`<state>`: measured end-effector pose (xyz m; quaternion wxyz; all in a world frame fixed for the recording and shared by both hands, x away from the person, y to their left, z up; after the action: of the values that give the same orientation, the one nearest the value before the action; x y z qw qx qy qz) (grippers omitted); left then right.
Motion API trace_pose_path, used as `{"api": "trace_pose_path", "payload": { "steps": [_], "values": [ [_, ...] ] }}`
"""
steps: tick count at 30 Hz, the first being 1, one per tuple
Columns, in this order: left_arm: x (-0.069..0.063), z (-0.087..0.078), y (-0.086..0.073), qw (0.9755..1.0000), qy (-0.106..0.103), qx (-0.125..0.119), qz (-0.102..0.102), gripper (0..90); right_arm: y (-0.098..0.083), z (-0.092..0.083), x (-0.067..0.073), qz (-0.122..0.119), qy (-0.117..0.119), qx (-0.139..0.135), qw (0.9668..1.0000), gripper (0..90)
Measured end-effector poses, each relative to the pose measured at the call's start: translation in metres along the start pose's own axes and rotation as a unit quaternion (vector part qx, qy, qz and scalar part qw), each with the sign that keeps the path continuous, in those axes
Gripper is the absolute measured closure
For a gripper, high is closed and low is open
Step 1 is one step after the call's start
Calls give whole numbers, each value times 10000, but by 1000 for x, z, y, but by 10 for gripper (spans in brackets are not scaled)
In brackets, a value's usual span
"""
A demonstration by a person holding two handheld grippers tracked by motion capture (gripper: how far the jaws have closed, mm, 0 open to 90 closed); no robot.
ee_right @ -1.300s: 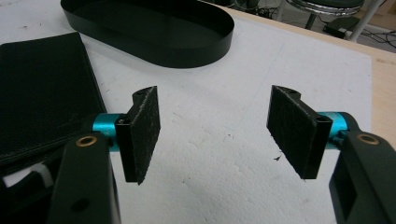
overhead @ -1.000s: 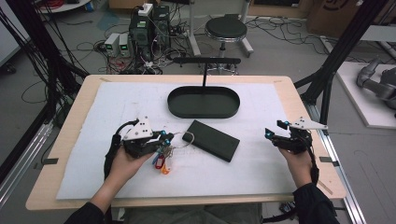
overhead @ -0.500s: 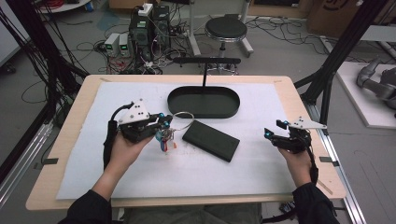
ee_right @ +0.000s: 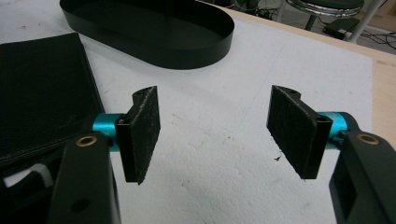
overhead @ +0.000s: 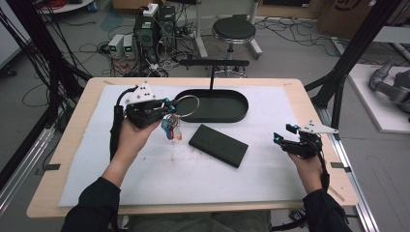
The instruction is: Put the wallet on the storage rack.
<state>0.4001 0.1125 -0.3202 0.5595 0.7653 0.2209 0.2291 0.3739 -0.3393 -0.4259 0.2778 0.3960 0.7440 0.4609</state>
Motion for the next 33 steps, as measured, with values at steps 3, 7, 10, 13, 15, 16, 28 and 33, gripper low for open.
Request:
{"api": "trace_pose_path", "payload": {
  "steps": [3,7,10,13,15,16,28,33],
  "values": [
    [8,4,2,9999,96,4,-56,868,0,0,0,4,-2,20,10000,352],
    [19,9,6,9997,240,9,-98,868,0,0,0,11,9,25,10000,352],
    [28,14,11,9993,356,49,-100,868,0,0,0,7,6,25,10000,352],
    [33,18,16,9989,448,59,-93,868,0,0,0,13,0,11,10000,352],
    [35,20,17,9988,470,33,-102,868,0,0,0,16,1,8,10000,352],
    [37,23,20,9986,513,53,-98,868,0,0,0,27,0,9,10000,352],
    [48,42,31,9971,756,111,-57,868,0,0,-1,28,4,3,10000,352],
    [55,51,31,9965,816,151,-76,868,0,0,-1,35,10,-5,10000,352]
  ]
}}
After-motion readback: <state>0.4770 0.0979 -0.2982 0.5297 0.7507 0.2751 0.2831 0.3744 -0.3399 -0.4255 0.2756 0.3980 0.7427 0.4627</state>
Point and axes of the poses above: each handheld gripper's, and its own axes: z roughly forward along the jaws, y roughly out of its top, x roughly to its left, the point moved 4 cm from there along z, roughly forward along the jaws, and after that the axes turned 3 degrees about -x, right-handed, at the moved point
